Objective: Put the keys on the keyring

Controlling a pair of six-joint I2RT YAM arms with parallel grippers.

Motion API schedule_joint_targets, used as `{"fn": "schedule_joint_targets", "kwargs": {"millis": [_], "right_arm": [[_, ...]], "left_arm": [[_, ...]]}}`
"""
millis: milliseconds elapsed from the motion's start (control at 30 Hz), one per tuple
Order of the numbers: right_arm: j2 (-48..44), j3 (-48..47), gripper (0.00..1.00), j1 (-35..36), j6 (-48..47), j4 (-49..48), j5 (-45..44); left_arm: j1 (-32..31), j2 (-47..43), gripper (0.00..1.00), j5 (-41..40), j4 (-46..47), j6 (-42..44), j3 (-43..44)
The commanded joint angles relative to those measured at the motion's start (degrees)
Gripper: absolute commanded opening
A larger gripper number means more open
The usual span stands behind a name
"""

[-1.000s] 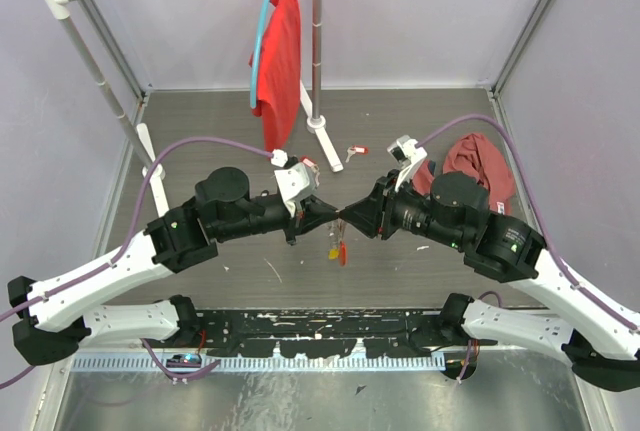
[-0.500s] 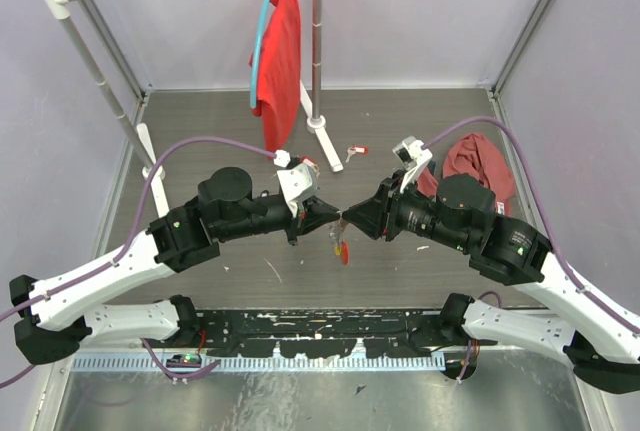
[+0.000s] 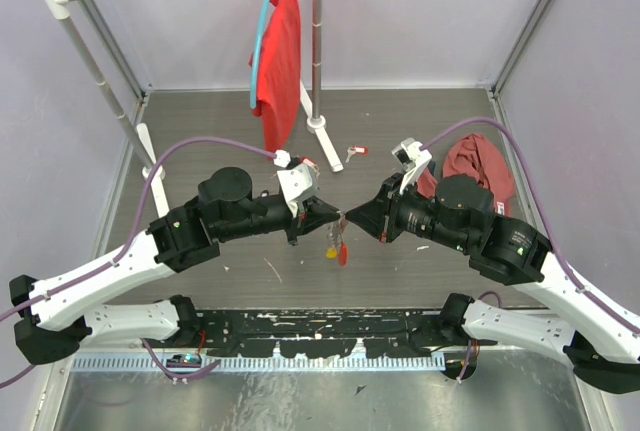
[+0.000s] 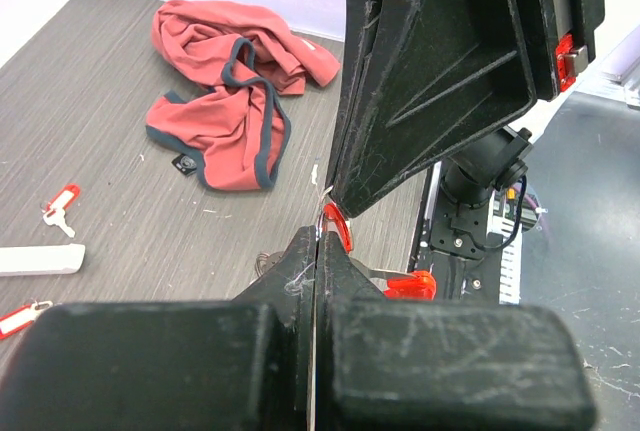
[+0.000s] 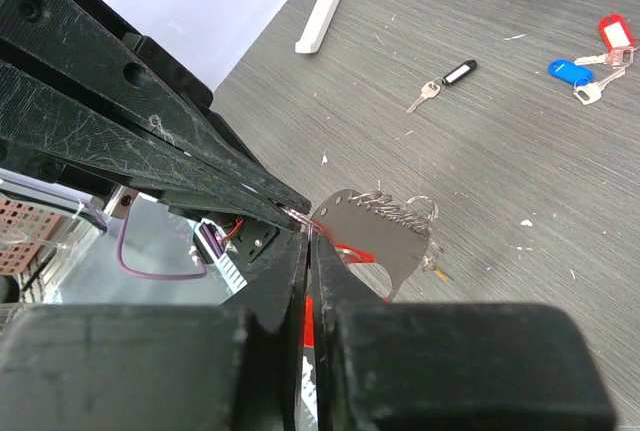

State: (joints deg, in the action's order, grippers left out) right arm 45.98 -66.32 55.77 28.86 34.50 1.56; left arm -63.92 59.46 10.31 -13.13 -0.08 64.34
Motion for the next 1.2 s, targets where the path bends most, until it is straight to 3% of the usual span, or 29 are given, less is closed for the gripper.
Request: {"fn": "schedule_joint_targets", "kwargs": {"millis": [0, 133, 1167], "right_arm": [[-1.1, -1.9, 0.06, -0.2, 0.3, -1.4, -0.4], [-1.2, -1.2, 0.01, -0.1, 0.3, -1.5, -0.9], [1.3, 3.0, 0.01, -0.1, 3.0, -3.9, 0.5]], "left_arm": [[-0.2, -0.8, 0.00, -0.9, 2.6, 0.4, 1.3], [-0.2, -1.1, 0.00, -0.9, 2.5, 0.5, 1.3], [-0.3, -3.0, 0.00, -2.2, 5.8, -0.2, 0.7]]}}
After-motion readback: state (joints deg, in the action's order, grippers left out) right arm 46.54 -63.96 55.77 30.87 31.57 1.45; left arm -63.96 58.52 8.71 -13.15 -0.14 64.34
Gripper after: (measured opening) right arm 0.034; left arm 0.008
